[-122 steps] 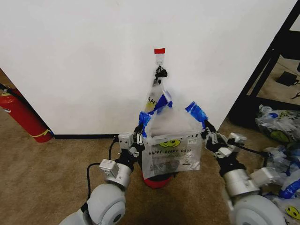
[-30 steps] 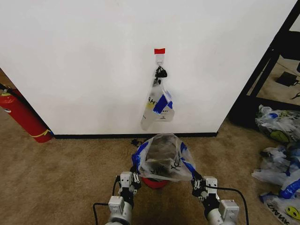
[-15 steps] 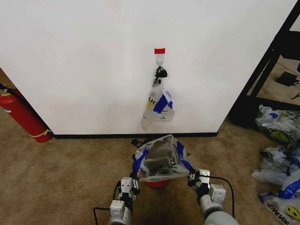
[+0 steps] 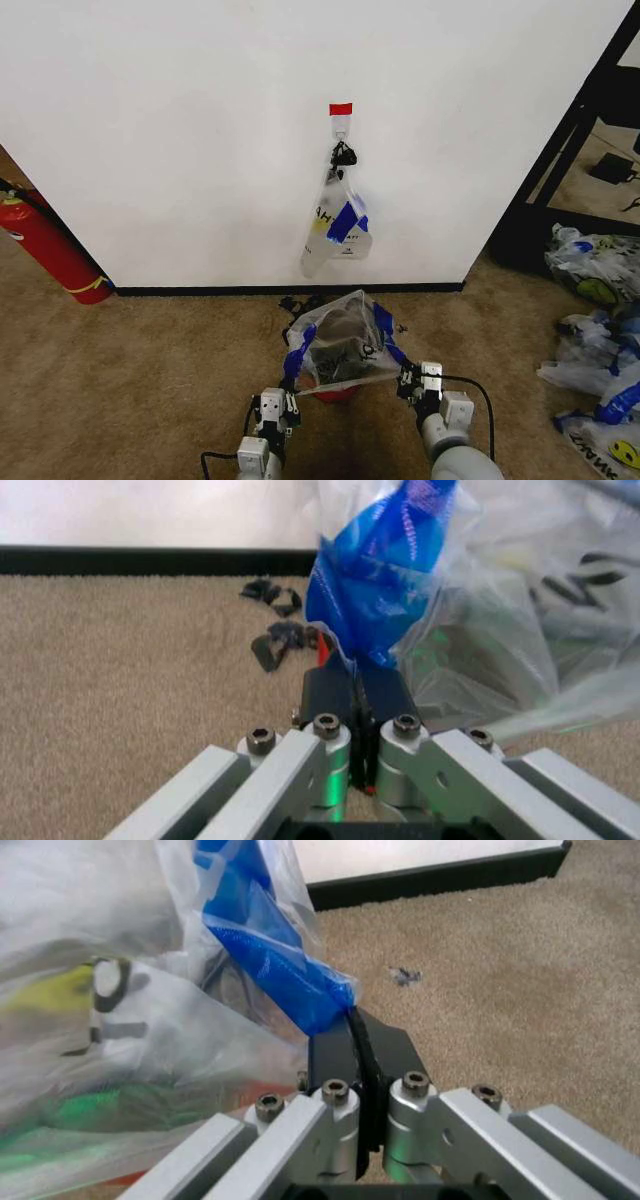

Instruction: Pick up the garbage bag from the wall and place it over the trash bin.

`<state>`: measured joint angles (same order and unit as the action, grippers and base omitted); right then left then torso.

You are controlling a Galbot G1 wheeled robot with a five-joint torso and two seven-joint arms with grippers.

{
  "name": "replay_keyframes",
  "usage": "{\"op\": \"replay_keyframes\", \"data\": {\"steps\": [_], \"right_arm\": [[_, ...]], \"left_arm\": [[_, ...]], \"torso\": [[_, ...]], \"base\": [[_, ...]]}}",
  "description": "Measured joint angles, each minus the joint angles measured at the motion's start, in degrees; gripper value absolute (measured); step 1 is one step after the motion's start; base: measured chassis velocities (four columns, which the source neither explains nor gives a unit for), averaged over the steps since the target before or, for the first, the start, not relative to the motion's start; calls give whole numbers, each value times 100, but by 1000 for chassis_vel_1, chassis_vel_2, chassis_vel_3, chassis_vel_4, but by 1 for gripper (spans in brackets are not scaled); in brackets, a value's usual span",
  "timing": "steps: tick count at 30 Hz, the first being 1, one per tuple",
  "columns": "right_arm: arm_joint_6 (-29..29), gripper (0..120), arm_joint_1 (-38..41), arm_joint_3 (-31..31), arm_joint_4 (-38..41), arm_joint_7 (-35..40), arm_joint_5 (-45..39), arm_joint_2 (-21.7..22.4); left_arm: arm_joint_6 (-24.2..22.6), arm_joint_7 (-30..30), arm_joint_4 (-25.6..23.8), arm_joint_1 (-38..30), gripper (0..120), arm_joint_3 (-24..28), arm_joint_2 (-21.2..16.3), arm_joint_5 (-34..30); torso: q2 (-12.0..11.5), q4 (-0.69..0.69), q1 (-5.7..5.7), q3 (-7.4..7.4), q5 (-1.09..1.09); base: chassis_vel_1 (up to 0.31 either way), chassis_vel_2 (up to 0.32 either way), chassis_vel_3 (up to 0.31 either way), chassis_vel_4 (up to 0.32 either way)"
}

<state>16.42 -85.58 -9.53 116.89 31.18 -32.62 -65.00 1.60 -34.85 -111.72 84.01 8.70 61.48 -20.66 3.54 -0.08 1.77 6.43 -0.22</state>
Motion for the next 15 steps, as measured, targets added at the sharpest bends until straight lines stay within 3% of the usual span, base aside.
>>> {"op": "replay_keyframes", "data": {"steps": [15], "right_arm": [[11,0,567,32,-551,-6,-57,-197]], "left_arm": [[2,1,381,-373,0,-174,195,-237]], "torso": [[0,0,0,0,0]], "base": [[0,0,0,0]]}}
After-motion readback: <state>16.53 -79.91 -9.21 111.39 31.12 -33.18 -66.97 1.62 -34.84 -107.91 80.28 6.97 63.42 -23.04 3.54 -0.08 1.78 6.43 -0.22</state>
